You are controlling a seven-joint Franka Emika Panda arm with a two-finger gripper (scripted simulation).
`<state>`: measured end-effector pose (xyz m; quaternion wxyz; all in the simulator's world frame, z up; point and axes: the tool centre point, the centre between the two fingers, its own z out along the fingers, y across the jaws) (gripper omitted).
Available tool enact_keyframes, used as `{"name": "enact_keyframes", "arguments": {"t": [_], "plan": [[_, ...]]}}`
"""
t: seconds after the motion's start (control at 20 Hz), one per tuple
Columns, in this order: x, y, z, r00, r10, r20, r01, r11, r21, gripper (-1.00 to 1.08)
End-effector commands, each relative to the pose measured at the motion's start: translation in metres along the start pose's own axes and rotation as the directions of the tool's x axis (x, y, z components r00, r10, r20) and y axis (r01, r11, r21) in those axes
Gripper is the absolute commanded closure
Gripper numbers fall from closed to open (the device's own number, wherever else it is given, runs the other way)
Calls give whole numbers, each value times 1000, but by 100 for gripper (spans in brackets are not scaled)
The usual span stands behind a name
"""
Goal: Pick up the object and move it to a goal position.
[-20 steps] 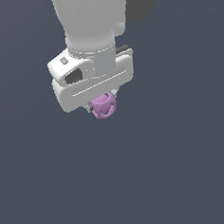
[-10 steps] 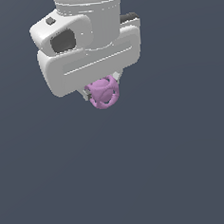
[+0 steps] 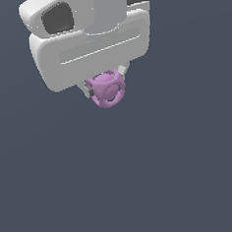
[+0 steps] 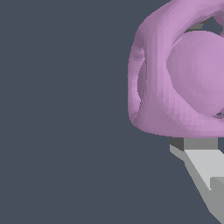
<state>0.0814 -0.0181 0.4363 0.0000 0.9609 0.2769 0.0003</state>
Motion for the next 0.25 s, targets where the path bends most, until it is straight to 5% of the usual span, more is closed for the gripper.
{"name": "enact_keyframes", "arguments": {"t": [0.0,0.2], "plan": [[1,0,-3,1000,0,0,0,1000,0,108],[1,1,-4,1000,0,0,0,1000,0,108]]}}
